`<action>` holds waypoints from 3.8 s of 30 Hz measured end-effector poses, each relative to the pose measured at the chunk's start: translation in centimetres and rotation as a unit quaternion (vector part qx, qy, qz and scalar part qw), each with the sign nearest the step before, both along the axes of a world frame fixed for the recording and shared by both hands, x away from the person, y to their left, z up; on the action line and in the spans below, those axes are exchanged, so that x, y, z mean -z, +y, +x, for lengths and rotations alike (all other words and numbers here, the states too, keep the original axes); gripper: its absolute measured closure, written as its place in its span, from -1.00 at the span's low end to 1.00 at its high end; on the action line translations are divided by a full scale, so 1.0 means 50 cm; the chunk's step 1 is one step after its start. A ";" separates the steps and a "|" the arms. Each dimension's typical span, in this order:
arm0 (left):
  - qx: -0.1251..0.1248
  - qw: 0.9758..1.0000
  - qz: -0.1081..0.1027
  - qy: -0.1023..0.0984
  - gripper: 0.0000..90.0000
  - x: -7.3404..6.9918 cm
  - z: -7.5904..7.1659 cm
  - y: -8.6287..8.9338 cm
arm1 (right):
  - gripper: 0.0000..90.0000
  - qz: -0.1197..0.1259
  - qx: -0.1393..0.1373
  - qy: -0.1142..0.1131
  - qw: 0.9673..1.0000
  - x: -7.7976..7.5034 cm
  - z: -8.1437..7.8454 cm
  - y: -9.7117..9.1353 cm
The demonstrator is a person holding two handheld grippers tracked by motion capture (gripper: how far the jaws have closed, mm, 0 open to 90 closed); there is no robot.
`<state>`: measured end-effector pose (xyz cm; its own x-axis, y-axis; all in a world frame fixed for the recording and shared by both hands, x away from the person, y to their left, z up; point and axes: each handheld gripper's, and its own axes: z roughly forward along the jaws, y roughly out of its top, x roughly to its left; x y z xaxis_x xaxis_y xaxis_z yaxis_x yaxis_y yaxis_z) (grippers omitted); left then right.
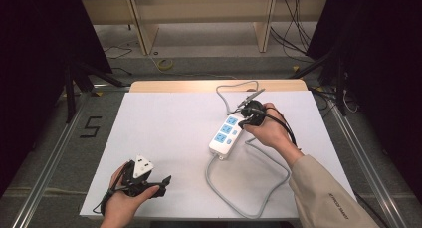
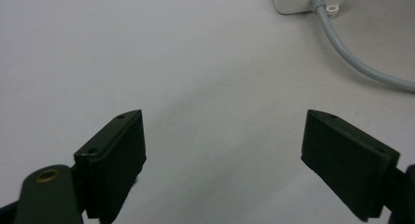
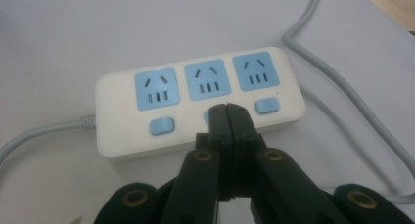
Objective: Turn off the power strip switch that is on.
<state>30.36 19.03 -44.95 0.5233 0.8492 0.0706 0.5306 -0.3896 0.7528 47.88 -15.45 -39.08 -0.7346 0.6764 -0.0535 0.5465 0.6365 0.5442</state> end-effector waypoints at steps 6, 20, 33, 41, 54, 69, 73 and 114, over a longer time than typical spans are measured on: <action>0.000 1.000 0.000 0.000 -0.65 0.000 0.000 0.000 | 1.00 -0.005 0.001 0.007 1.000 0.004 0.007 0.007; 0.004 1.000 0.003 0.002 -0.65 -0.001 0.000 0.000 | 1.00 -0.025 0.003 0.025 0.999 0.027 0.028 0.024; 0.006 1.000 0.003 0.000 -0.64 0.000 -0.001 -0.002 | 1.00 -0.038 0.013 0.034 0.999 0.044 0.046 0.034; 0.005 1.000 0.001 0.000 -0.64 0.000 0.000 -0.004 | 1.00 -0.041 0.014 0.033 0.999 0.043 0.053 0.040; 0.006 1.000 0.001 0.001 -0.64 0.000 0.000 -0.004 | 1.00 -0.052 0.006 0.047 0.998 0.052 0.059 0.059; 0.007 1.000 0.001 0.000 -0.64 0.000 0.000 -0.005 | 1.00 -0.062 0.004 0.061 0.996 0.057 0.064 0.069; 0.006 1.000 0.001 0.000 -0.65 0.000 0.000 -0.005 | 1.00 -0.066 0.003 0.066 0.996 0.059 0.066 0.074; 0.009 1.000 0.004 0.000 -0.65 -0.001 0.000 -0.006 | 1.00 -0.089 0.004 0.084 0.992 0.078 0.074 0.082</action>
<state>30.35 18.74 -44.92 0.5387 0.8389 0.0773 0.5231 -0.4051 0.7498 51.59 -11.37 -42.97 -0.7381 0.6729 -0.0486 0.6255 0.7096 0.3244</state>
